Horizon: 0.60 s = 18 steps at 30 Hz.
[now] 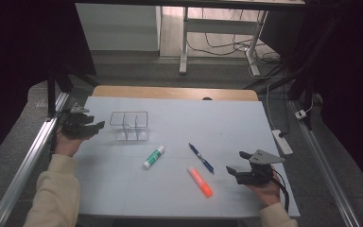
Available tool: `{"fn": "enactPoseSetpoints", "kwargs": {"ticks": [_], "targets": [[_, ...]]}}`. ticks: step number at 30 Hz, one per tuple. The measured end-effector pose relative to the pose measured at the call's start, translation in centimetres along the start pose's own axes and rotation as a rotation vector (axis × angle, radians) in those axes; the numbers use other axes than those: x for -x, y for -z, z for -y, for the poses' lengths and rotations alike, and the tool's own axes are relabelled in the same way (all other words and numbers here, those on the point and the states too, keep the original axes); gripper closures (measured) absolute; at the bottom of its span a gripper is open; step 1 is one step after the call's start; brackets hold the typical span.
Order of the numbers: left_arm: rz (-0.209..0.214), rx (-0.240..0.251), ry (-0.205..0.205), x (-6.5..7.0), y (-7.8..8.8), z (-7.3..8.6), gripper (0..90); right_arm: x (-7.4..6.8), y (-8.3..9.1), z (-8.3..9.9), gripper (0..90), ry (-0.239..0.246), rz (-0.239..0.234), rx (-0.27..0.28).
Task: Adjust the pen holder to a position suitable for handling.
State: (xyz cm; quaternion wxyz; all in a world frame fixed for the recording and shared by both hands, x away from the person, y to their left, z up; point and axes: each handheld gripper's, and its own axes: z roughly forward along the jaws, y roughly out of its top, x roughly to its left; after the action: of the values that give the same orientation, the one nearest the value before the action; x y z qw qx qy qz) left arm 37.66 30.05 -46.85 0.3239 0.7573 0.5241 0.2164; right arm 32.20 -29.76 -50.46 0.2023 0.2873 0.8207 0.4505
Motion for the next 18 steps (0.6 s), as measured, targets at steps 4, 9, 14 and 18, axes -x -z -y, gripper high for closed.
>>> {"fn": "enactPoseSetpoints", "kwargs": {"ticks": [4,9,14,18], "targets": [[0.013,-0.02,0.0,-0.1,-0.6,0.2,60.3,0.0,-0.1,0.1,19.4,0.0,0.0,-0.001],[0.041,-0.036,-0.008,0.0,-1.5,0.4,74.9,0.0,-0.2,0.1,19.4,0.002,-0.002,-0.007],[0.051,-0.065,-0.012,0.1,-2.6,0.6,88.8,0.0,-0.2,0.1,19.4,0.002,-0.001,-0.008],[0.046,-0.07,-0.018,0.4,-3.3,0.6,88.9,0.0,-0.2,0.1,19.4,0.004,0.001,-0.011]]}}
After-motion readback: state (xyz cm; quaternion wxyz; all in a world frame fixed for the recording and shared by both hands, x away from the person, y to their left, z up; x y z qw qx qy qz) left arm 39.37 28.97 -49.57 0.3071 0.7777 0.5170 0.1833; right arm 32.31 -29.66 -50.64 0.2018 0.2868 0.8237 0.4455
